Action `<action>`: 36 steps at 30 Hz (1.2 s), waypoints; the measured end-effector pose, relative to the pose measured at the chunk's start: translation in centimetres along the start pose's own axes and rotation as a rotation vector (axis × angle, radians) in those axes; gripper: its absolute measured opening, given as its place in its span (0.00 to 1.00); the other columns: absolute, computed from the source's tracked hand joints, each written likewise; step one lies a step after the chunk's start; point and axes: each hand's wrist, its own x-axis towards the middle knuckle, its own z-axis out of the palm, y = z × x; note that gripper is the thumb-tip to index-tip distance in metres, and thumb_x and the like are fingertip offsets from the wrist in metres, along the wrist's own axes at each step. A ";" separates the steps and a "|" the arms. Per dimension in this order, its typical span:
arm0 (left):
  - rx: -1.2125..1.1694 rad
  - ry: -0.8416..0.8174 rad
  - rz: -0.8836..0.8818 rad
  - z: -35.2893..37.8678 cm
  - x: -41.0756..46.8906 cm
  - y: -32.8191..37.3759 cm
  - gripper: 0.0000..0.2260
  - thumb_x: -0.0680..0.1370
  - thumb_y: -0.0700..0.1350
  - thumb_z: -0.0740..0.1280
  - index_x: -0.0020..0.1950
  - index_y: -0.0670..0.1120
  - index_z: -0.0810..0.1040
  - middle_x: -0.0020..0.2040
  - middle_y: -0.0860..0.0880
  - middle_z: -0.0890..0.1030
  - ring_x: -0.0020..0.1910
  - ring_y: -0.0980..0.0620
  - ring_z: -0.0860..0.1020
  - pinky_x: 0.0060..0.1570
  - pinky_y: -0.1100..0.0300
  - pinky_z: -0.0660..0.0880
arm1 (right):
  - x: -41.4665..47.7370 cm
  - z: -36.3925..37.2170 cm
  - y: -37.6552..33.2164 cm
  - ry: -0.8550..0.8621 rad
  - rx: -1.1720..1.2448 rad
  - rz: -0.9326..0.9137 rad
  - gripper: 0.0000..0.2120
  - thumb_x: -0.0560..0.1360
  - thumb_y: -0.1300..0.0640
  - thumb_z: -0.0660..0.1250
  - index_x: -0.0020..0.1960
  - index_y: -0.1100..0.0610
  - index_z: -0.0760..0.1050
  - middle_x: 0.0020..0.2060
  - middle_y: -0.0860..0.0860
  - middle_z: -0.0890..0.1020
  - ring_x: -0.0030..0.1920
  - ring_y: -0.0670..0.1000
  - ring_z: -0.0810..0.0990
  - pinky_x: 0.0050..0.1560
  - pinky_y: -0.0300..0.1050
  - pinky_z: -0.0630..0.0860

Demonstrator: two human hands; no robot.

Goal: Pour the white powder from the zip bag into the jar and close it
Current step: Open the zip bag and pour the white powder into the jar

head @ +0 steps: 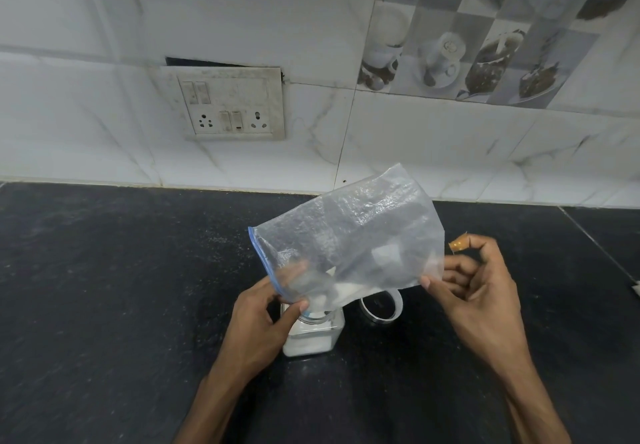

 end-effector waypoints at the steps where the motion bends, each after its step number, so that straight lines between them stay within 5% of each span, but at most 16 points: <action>1: 0.002 -0.002 -0.001 0.0 0.0 0.0 0.24 0.72 0.38 0.75 0.56 0.66 0.77 0.59 0.75 0.76 0.60 0.69 0.76 0.54 0.75 0.73 | 0.0 0.0 0.0 0.011 -0.013 -0.007 0.26 0.68 0.70 0.76 0.53 0.47 0.68 0.39 0.50 0.87 0.39 0.46 0.85 0.44 0.35 0.80; 7: -0.005 -0.003 -0.014 0.1 0.0 -0.3 0.23 0.73 0.38 0.75 0.60 0.61 0.77 0.60 0.70 0.78 0.58 0.68 0.78 0.54 0.73 0.74 | -0.2 0.5 -0.5 0.059 -0.063 -0.042 0.15 0.70 0.60 0.76 0.49 0.49 0.73 0.31 0.51 0.84 0.35 0.50 0.84 0.42 0.47 0.80; 10: -0.016 0.002 -0.017 0.0 0.0 -0.3 0.22 0.72 0.38 0.75 0.55 0.64 0.78 0.61 0.65 0.80 0.59 0.66 0.78 0.54 0.72 0.75 | -0.2 0.7 -0.4 0.063 -0.047 -0.043 0.18 0.70 0.63 0.76 0.51 0.48 0.72 0.36 0.49 0.86 0.40 0.45 0.86 0.49 0.42 0.81; 13: -0.009 0.001 -0.028 0.1 -0.1 -0.3 0.23 0.72 0.38 0.75 0.55 0.65 0.77 0.59 0.73 0.77 0.59 0.68 0.78 0.53 0.74 0.73 | -0.2 0.6 -0.1 0.105 -0.037 -0.035 0.26 0.66 0.64 0.79 0.51 0.42 0.70 0.37 0.50 0.87 0.40 0.49 0.85 0.51 0.46 0.81; 18: -0.018 0.012 -0.030 0.1 -0.1 -0.6 0.25 0.72 0.38 0.75 0.57 0.68 0.76 0.59 0.72 0.78 0.58 0.67 0.78 0.54 0.72 0.75 | -0.3 0.6 -0.5 0.163 0.041 0.003 0.22 0.61 0.50 0.79 0.49 0.43 0.71 0.33 0.52 0.86 0.35 0.54 0.84 0.49 0.58 0.80; 23: -0.012 0.004 -0.008 0.1 0.0 -0.6 0.22 0.72 0.38 0.75 0.53 0.66 0.81 0.61 0.70 0.77 0.60 0.67 0.77 0.54 0.72 0.74 | -0.3 0.8 -0.1 0.130 0.012 -0.032 0.23 0.67 0.61 0.78 0.52 0.45 0.70 0.37 0.49 0.87 0.42 0.49 0.86 0.58 0.62 0.78; 28: -0.005 0.014 -0.009 0.1 0.0 -0.5 0.27 0.72 0.38 0.76 0.55 0.71 0.78 0.62 0.70 0.76 0.60 0.67 0.77 0.55 0.73 0.73 | -0.2 0.9 -0.1 0.201 0.063 -0.040 0.22 0.60 0.49 0.79 0.49 0.46 0.71 0.32 0.50 0.85 0.36 0.51 0.85 0.55 0.64 0.78; 32: -0.002 0.011 -0.009 0.1 -0.1 -0.5 0.22 0.72 0.39 0.76 0.56 0.64 0.78 0.60 0.70 0.78 0.58 0.67 0.78 0.54 0.73 0.74 | -0.3 1.1 0.2 0.161 0.064 -0.054 0.18 0.68 0.59 0.77 0.50 0.48 0.72 0.36 0.50 0.87 0.41 0.49 0.86 0.61 0.63 0.76; 36: -0.004 0.013 -0.022 0.2 -0.1 -0.7 0.22 0.72 0.38 0.75 0.55 0.65 0.80 0.59 0.70 0.79 0.57 0.66 0.79 0.52 0.72 0.75 | -0.3 1.2 0.3 0.189 0.078 -0.068 0.25 0.63 0.61 0.80 0.51 0.45 0.70 0.37 0.52 0.87 0.41 0.54 0.85 0.57 0.62 0.78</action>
